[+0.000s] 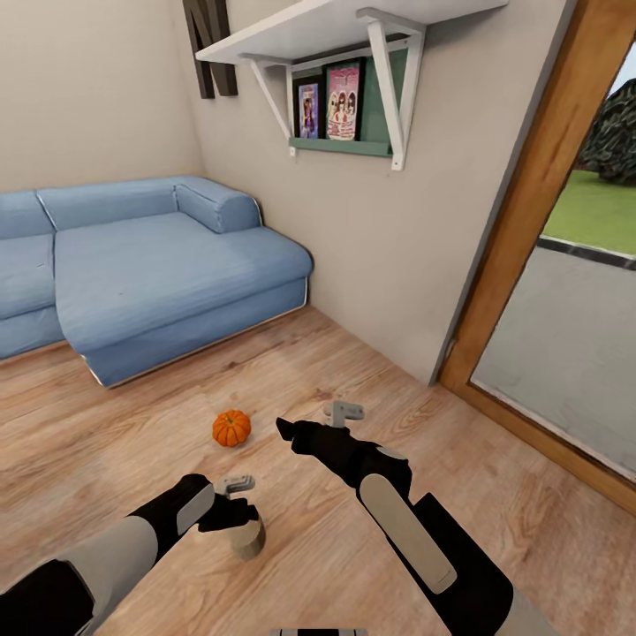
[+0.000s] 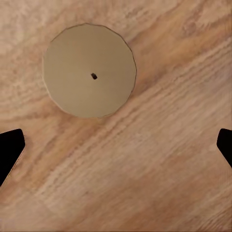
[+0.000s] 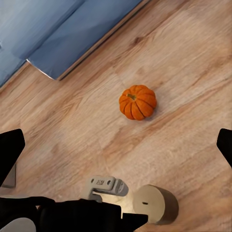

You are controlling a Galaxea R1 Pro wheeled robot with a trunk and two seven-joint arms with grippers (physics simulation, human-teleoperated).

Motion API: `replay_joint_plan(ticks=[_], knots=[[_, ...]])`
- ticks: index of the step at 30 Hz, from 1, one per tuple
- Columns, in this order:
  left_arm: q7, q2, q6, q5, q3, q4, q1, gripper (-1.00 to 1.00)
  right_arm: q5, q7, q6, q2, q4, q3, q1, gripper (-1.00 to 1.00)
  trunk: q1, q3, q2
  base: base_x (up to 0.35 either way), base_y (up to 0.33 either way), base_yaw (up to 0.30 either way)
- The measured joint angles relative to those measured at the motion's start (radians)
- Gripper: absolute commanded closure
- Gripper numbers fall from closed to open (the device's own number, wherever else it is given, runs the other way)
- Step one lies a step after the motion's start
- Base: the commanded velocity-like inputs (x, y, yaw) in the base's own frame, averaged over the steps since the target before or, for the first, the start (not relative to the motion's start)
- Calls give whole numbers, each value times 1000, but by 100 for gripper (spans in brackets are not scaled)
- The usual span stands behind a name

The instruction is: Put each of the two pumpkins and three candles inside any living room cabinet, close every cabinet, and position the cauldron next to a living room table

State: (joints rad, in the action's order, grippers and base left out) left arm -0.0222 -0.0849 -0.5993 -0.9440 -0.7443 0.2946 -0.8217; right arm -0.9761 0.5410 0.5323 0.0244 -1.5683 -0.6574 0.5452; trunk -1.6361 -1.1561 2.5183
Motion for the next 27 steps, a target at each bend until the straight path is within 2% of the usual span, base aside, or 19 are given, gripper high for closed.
replay_joint_plan(ticks=[7,27], knots=[[0,0,30,0,0,-4,0,-100,0,0,-1,0,0,0,0,-100,0,0,0,71,43,0],[-1,0,34,0,0,-7,0,-100,0,0,0,0,0,0,0,-100,0,0,0,72,38,0]])
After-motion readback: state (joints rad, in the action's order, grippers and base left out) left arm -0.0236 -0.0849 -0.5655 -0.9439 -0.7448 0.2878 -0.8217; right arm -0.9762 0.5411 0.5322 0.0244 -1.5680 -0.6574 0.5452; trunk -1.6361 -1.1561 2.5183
